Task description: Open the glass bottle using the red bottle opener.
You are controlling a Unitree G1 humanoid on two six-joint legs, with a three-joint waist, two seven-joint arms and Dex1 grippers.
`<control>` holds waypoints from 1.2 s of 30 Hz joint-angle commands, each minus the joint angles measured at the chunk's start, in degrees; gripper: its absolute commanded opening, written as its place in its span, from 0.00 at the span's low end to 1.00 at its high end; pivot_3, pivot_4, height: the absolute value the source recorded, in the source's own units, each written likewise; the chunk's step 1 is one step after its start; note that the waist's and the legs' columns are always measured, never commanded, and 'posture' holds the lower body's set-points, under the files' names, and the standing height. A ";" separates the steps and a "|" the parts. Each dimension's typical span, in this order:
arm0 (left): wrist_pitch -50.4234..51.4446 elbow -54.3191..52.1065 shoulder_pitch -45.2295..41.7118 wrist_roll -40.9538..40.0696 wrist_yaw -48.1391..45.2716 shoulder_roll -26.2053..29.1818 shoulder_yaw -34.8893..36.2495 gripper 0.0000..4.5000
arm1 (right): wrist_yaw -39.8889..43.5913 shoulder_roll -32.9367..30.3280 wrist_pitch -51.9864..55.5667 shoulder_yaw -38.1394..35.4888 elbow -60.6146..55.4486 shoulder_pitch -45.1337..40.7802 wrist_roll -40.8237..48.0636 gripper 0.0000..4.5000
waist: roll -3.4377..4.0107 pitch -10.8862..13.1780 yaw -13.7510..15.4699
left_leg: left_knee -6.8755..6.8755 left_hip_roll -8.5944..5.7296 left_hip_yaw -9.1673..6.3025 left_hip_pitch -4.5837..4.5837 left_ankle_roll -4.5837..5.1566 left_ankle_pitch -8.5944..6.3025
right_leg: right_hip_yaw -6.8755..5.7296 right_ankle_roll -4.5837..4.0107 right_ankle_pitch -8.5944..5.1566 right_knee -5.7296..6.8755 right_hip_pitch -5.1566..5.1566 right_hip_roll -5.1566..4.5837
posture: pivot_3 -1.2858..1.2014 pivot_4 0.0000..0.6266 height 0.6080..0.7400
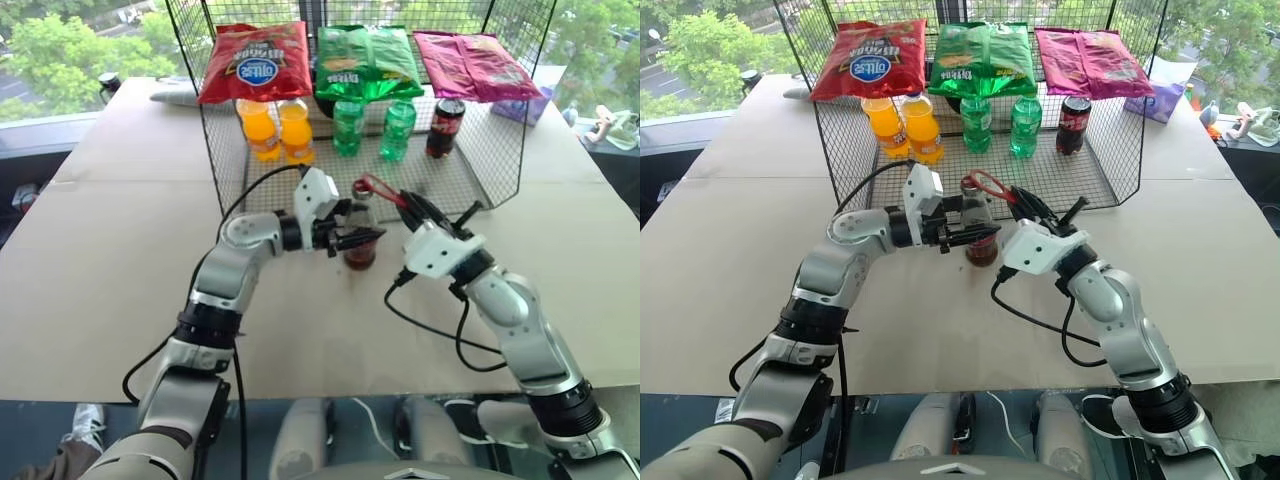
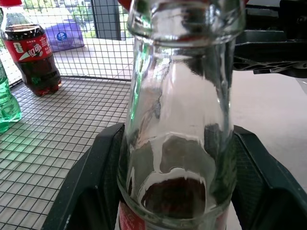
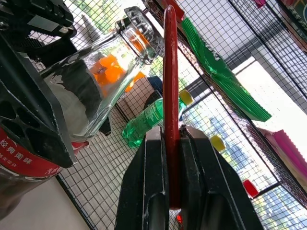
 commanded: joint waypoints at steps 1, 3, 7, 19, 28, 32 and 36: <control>-0.87 -0.51 -2.71 -0.35 0.25 0.26 1.24 0.52 | -0.69 1.05 -1.25 1.29 0.19 0.38 -0.57 0.00 | 0.00 0.00 0.00 | 0.01 0.00 0.00 0.00 0.00 0.00 | 0.00 0.00 0.00 0.01 0.00 0.00 | 0.52 0.24 1.00; -0.84 -0.27 -2.98 -0.30 0.16 0.25 1.18 0.52 | -1.45 1.92 -1.78 1.90 1.18 0.19 -0.95 0.00 | 0.00 0.00 -0.01 | 0.02 0.00 0.00 0.01 -0.01 0.01 | 0.00 0.00 0.00 0.03 0.00 0.00 | 0.52 0.24 1.00; -0.53 -0.32 -3.42 -0.30 0.14 0.14 0.96 0.52 | -4.05 3.25 -3.91 2.87 3.52 -0.34 -2.84 0.00 | 0.00 0.00 -0.01 | 0.05 0.00 -0.01 0.04 -0.01 0.01 | 0.00 -0.09 -0.09 0.12 0.00 0.00 | 0.52 0.24 1.00; 0.40 -0.89 -3.85 -1.37 0.15 -0.43 1.58 0.52 | -8.42 5.28 -6.75 2.96 5.66 -0.59 -5.67 0.00 | 0.00 0.00 -0.05 | 0.06 0.00 -0.01 0.01 -0.05 0.04 | 0.02 -0.09 -0.08 0.19 -0.04 0.00 | 0.52 0.24 1.00; 0.02 -1.23 -2.90 -1.89 0.91 -1.85 1.83 0.52 | -10.04 5.47 -7.95 4.14 8.29 -0.37 -7.73 0.00 | 0.00 0.00 -0.01 | 0.06 -0.01 -0.01 0.00 -0.06 0.04 | 0.02 -0.08 -0.08 0.19 -0.05 0.00 | 0.52 0.24 1.00; 0.41 -1.30 -2.76 -2.74 0.67 -2.33 2.26 0.52 | -10.18 5.40 -7.61 3.42 8.46 -0.57 -7.57 0.00 | 0.00 0.00 0.01 | 0.06 -0.01 -0.01 0.00 -0.06 0.04 | 0.02 -0.09 -0.08 0.19 -0.05 0.00 | 0.52 0.24 1.00; 0.20 -1.45 -2.57 -2.96 0.72 -2.46 2.87 0.52 | -10.05 5.01 -7.52 2.98 8.46 -0.40 -7.48 0.00 | 0.00 0.01 -0.12 | 0.05 -0.01 -0.02 0.00 -0.06 0.04 | 0.02 -0.09 -0.08 0.19 -0.05 0.00 | 0.52 0.24 1.00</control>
